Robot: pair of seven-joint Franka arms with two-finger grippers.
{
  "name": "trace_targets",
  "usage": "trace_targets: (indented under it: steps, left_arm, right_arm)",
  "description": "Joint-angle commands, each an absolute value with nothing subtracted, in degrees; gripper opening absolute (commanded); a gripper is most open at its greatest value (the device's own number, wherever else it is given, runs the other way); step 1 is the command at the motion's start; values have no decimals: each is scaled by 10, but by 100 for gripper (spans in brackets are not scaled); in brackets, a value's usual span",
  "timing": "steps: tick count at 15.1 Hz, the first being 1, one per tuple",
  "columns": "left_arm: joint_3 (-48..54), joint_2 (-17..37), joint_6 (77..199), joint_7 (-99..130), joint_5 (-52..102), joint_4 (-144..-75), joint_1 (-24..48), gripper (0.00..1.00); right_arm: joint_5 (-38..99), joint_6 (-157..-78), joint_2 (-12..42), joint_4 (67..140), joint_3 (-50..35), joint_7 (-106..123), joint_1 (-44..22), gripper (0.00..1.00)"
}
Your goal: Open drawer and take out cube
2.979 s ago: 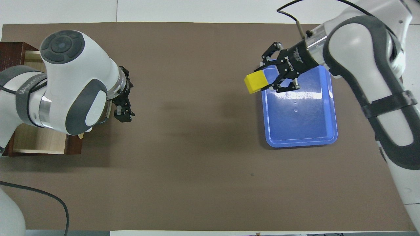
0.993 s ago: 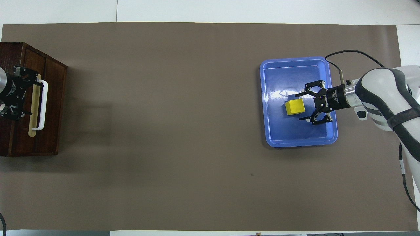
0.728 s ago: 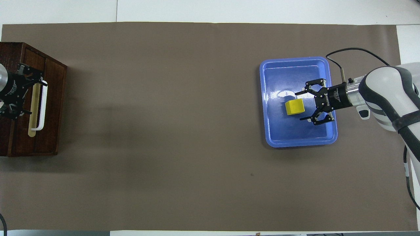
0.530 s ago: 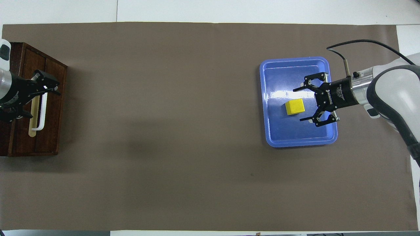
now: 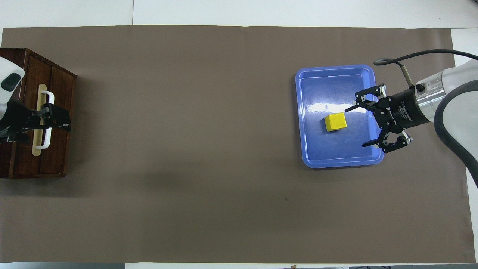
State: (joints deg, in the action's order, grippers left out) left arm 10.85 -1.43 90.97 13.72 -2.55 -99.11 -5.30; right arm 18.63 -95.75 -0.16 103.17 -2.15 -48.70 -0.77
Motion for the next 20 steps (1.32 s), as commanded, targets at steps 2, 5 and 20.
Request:
trace_targets:
  steps: [2,5,20]
  left_arm:
    - [101,15,881,96,-21,-953,-40,100]
    - [96,17,871,23,-2,-932,-31,100]
    - [95,12,869,16,-7,-917,-17,100]
  right_arm:
    - [82,-946,-34,1040,-25,-281,-14,100]
    - [-4,-944,-45,1034,-24,-101,-12,100]
    - [-17,-911,-58,1020,-18,-56,-4,100]
